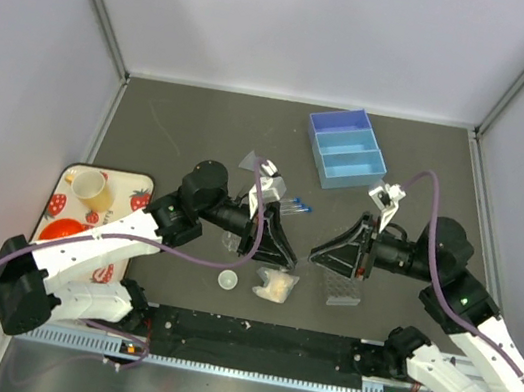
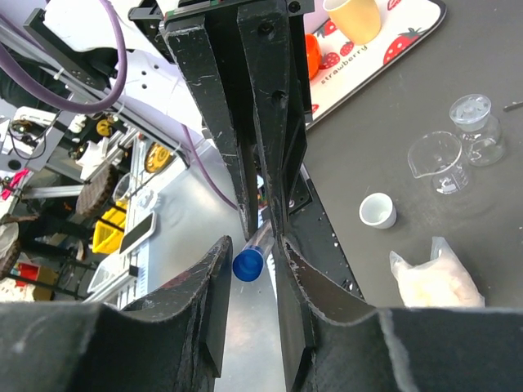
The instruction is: Organize the chemistry lab equipment
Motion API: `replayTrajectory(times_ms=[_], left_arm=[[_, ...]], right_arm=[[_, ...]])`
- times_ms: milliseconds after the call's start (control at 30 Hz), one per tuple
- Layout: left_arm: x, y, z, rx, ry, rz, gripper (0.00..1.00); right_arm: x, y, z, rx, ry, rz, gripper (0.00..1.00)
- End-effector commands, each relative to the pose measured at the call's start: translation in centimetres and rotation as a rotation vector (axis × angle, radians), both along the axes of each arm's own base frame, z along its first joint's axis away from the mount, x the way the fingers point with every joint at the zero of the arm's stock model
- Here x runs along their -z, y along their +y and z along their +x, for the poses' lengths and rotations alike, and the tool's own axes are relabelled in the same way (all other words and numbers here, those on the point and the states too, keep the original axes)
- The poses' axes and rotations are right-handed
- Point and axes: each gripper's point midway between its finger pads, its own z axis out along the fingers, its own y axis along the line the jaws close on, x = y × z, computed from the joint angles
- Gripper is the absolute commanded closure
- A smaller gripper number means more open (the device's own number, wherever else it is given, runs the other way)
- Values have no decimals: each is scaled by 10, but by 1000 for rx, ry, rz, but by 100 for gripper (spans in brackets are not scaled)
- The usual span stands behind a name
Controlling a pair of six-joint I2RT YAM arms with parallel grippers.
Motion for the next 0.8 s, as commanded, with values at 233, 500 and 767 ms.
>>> replayTrajectory(times_ms=[233, 500, 767], left_arm=[[-23, -4, 9, -15, -36, -58, 100], [-26, -6, 16, -56, -37, -62, 52], [-30, 6, 47, -306, -98, 42, 1]], right_arm=[[-2, 4, -4, -15, -19, 7, 87], [2, 2, 2, 25, -22, -12, 100], [28, -24, 48, 295, -86, -227, 100]])
